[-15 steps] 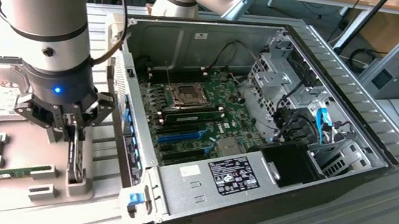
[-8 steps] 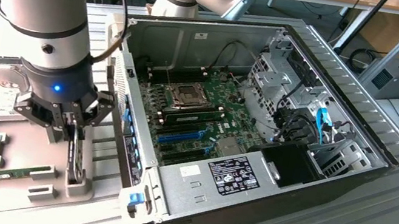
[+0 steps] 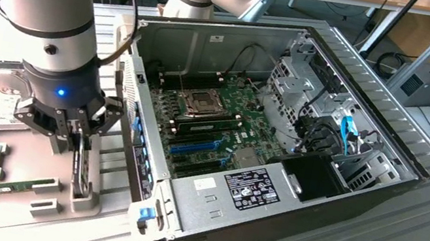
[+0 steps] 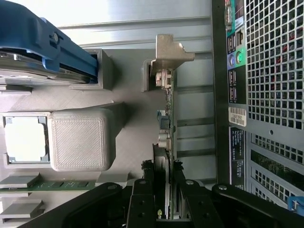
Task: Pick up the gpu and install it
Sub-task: 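Pick up the gpu and move the gpu toward the slot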
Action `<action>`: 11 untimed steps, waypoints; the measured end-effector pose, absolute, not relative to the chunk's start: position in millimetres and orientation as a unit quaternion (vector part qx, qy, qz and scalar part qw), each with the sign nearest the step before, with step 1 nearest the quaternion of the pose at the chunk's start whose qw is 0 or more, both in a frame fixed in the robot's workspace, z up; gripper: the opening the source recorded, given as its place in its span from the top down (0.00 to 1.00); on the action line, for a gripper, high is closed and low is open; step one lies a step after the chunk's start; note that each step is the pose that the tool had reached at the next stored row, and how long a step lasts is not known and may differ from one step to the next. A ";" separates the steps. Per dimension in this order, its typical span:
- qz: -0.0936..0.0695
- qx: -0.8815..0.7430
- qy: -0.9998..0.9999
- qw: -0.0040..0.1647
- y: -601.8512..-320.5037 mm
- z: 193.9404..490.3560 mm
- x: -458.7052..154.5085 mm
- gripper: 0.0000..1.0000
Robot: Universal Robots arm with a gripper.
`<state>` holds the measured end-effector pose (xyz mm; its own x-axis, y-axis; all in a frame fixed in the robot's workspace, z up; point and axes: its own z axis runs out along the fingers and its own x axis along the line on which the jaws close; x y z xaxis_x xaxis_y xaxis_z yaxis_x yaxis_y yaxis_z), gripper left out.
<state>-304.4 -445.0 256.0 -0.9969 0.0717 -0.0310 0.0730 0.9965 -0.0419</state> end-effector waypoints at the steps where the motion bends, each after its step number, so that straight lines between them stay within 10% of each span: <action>1: -0.022 0.036 0.999 0.015 -445.0 256.4 -304.4 0.74; 11: -0.022 0.036 0.999 0.015 -445.0 260.2 -304.4 0.74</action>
